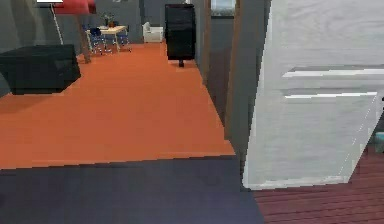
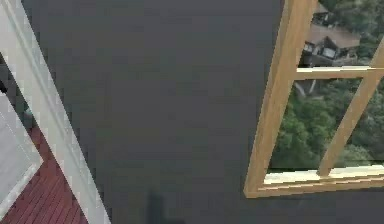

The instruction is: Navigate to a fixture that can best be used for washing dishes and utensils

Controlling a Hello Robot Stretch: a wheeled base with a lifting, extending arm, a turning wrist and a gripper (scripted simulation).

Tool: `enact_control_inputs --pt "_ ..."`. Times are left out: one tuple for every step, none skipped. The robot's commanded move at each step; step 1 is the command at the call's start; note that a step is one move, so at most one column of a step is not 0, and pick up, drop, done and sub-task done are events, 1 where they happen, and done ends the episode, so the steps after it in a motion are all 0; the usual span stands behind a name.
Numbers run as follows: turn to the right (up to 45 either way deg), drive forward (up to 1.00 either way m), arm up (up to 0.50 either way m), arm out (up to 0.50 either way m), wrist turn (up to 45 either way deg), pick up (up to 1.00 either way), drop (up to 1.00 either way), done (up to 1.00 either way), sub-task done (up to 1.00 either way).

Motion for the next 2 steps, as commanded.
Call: enact_control_inputs --pt "39.0 0.0 0.0 0.0 0.0 0.0 0.0 0.0 0.0" --pt "0.0 0.05 0.0 0.0 0.0 0.0 0.0 0.0 0.0"
